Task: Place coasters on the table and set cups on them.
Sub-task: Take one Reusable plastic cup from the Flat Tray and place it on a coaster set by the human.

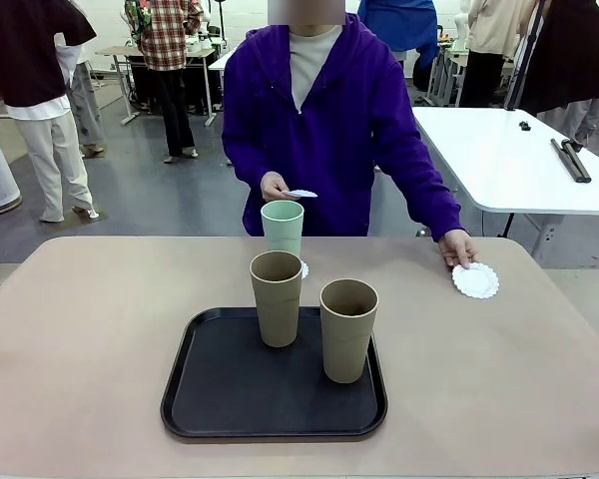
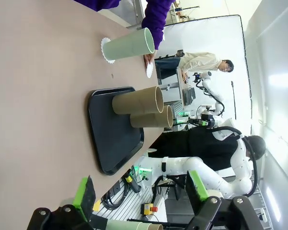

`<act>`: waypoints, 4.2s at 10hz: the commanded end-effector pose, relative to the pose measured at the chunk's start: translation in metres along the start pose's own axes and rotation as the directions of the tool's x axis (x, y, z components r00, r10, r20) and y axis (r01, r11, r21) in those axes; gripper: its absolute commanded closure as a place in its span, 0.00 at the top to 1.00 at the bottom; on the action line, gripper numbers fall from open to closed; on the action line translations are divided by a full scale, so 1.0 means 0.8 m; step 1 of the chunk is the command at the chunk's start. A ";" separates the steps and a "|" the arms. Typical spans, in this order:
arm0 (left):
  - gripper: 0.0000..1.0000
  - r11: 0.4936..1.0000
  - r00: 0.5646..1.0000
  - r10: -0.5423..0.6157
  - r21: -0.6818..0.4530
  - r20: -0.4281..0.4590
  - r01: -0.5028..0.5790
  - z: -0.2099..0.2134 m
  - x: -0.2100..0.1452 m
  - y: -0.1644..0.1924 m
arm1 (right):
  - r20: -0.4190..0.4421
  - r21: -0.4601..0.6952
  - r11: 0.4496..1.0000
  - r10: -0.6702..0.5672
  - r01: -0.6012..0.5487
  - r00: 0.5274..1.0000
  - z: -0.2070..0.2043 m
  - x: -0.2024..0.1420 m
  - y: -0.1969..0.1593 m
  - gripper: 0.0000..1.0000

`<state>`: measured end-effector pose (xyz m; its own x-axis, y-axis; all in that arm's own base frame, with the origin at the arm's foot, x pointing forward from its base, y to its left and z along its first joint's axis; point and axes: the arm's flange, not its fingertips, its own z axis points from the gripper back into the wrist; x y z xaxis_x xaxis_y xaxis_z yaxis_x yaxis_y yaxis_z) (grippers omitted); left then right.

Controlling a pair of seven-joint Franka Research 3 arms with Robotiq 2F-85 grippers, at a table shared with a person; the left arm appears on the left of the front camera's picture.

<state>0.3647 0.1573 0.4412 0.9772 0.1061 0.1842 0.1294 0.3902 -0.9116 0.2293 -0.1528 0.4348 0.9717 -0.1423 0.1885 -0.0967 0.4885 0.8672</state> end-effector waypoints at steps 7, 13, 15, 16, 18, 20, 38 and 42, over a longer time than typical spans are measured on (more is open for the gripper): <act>1.00 1.000 1.000 -0.009 -0.009 -0.001 0.009 0.002 0.001 -0.001 | 0.003 0.014 1.000 0.005 -0.005 1.000 0.000 0.001 0.000 1.00; 1.00 1.000 1.000 -0.009 -0.009 -0.001 0.009 0.002 0.001 -0.001 | 0.003 0.014 1.000 0.005 -0.005 1.000 0.000 0.001 0.000 1.00; 1.00 1.000 1.000 -0.009 -0.009 -0.001 0.009 0.002 0.001 -0.001 | 0.003 0.014 1.000 0.005 -0.005 1.000 0.000 0.001 0.000 1.00; 1.00 1.000 1.000 -0.009 -0.009 -0.001 0.009 0.002 0.001 -0.001 | 0.003 0.014 1.000 0.005 -0.005 1.000 0.000 0.001 0.000 1.00; 1.00 1.000 1.000 -0.009 -0.009 -0.001 0.009 0.002 0.001 -0.001 | 0.003 0.014 1.000 0.005 -0.005 1.000 0.000 0.001 0.000 1.00; 1.00 1.000 1.000 -0.009 -0.009 -0.001 0.009 0.002 0.001 -0.001 | 0.003 0.014 1.000 0.005 -0.005 1.000 0.000 0.001 0.000 1.00; 1.00 1.000 1.000 -0.009 -0.009 -0.001 0.009 0.002 0.001 -0.001 | -0.386 -0.118 0.334 0.852 -0.935 0.353 -0.187 0.082 0.215 1.00; 1.00 1.000 1.000 -0.009 -0.009 -0.001 0.009 0.002 0.001 -0.001 | -0.417 -0.129 0.366 0.823 -0.922 0.385 -0.171 0.089 0.222 1.00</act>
<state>0.3655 0.1568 0.4409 0.9778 0.1038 0.1822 0.1282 0.3919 -0.9111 0.3094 0.0422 0.5374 0.3674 0.7062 0.6052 -0.9073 0.4153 0.0662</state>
